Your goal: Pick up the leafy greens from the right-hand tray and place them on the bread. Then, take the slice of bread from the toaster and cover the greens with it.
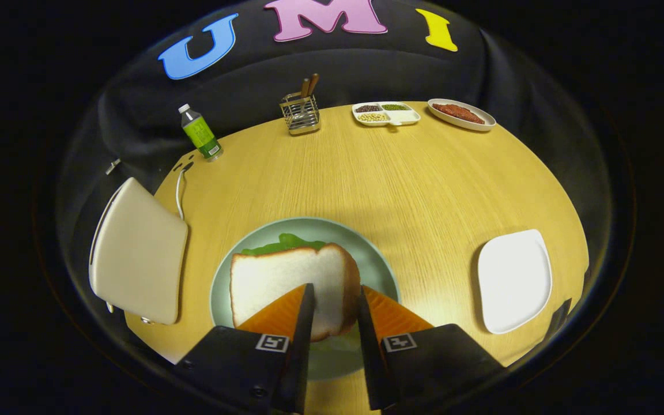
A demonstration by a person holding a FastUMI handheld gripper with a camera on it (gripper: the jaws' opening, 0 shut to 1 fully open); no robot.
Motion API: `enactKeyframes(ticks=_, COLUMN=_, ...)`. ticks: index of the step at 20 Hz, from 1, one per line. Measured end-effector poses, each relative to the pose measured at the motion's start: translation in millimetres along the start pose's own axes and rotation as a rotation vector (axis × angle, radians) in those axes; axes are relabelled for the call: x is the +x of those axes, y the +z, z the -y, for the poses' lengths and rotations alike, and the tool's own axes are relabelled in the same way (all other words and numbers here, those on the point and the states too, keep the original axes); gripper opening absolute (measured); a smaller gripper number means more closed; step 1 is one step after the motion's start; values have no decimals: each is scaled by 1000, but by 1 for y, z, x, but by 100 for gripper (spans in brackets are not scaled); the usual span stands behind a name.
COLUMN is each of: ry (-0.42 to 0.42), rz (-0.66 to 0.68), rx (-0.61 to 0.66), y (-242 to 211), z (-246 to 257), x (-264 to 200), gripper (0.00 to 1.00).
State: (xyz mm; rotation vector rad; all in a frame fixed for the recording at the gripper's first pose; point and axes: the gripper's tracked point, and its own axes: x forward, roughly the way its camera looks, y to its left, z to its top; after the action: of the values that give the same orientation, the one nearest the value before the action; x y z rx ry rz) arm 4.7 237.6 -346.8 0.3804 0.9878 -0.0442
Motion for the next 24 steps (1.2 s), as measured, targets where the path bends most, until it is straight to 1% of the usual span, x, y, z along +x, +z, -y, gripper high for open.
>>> enactKeyframes(ticks=2, ry=-27, rz=5, rx=-27, y=3, z=7, x=-1, gripper=60)
enactKeyframes(ticks=3, ry=-37, rz=7, rx=-38, y=3, z=10, x=-3, gripper=64)
enactKeyframes(ticks=4, ry=-41, rz=10, rx=-42, y=3, z=11, x=-3, gripper=75)
enactKeyframes(ticks=7, ry=-41, rz=23, rx=-42, y=8, z=12, x=-8, gripper=79)
enactKeyframes(ticks=8, ry=-52, rz=29, rx=-46, y=10, z=15, x=-9, gripper=82)
enactKeyframes(ticks=9, ry=-56, rz=36, rx=-50, y=12, z=17, x=-11, gripper=87)
enactKeyframes(ticks=10, ry=-52, rz=49, rx=-54, y=15, z=17, x=-14, gripper=99)
enactKeyframes(ticks=11, ry=-51, rz=62, rx=-59, y=20, z=18, x=-18, gripper=100)
enactKeyframes(ticks=14, ry=-41, rz=129, rx=-85, y=40, z=20, x=-35, gripper=99)
enactKeyframes(ticks=17, ry=-25, rz=224, rx=-120, y=70, z=21, x=-59, gripper=99)
enactKeyframes(ticks=21, ry=0, rz=339, rx=-161, y=109, z=30, x=-97, gripper=99)
enactKeyframes(ticks=24, ry=16, rz=445, rx=-223, y=140, z=39, x=-135, gripper=99)
